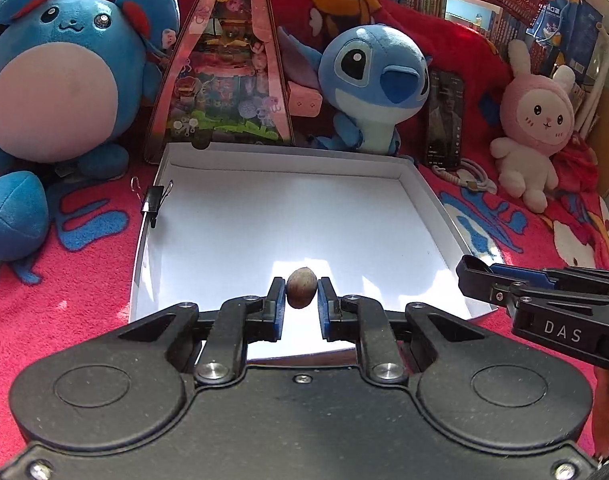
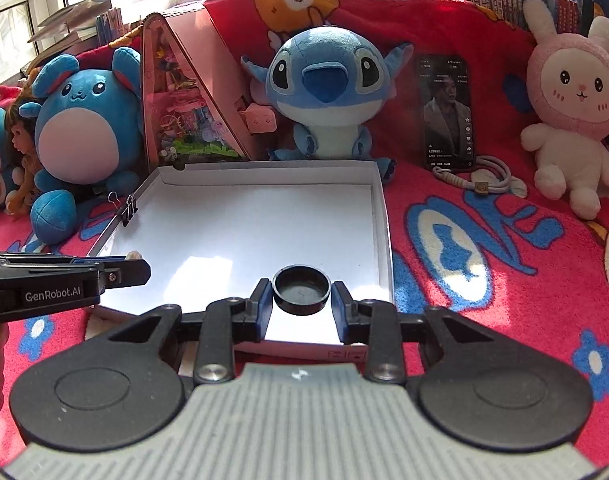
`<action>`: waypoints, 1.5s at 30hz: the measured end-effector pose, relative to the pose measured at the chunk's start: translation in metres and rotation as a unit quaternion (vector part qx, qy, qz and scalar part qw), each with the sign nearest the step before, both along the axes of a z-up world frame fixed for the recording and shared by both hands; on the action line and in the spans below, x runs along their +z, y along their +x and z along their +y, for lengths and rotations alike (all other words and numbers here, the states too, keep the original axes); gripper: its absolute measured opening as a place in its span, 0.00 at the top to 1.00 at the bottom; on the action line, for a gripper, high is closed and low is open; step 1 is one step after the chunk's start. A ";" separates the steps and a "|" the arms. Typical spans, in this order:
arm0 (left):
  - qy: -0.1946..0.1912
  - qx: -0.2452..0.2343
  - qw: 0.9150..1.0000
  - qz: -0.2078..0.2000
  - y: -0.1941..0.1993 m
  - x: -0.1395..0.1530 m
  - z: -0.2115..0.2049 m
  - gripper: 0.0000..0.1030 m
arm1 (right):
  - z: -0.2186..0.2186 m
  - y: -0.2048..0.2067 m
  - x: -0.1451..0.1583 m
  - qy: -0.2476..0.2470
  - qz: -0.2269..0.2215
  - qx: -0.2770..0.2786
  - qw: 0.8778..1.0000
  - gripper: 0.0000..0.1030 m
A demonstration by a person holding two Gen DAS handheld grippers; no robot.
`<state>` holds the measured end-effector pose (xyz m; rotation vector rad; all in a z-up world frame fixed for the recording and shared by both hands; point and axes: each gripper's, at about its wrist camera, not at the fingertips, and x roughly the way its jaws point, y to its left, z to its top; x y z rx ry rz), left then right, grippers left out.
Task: Organize rigid objects
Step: 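Carry the nut and black cup over the white box with both tools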
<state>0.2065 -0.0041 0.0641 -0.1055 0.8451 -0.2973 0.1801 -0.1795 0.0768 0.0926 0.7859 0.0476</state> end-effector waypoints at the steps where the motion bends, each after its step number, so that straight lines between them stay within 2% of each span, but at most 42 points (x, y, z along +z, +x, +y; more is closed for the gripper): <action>1: 0.002 0.002 1.000 0.006 0.007 -0.002 0.000 0.84 | -0.001 0.008 0.000 0.006 0.009 -0.001 1.000 0.64; 8: 0.022 0.021 0.998 0.049 0.049 -0.020 -0.002 0.84 | -0.002 0.051 -0.014 0.009 0.049 -0.012 0.999 0.64; 15: 0.046 0.029 0.997 0.063 0.065 -0.035 -0.009 0.84 | 0.000 0.077 -0.037 0.012 0.076 -0.030 0.997 0.64; 25: 0.073 0.026 0.996 0.051 0.069 -0.042 -0.020 0.84 | 0.007 0.085 -0.045 -0.001 0.074 -0.027 0.997 0.64; 45: 0.080 0.025 0.996 0.038 0.067 -0.042 -0.023 0.83 | 0.013 0.083 -0.058 -0.020 0.076 -0.020 0.997 0.64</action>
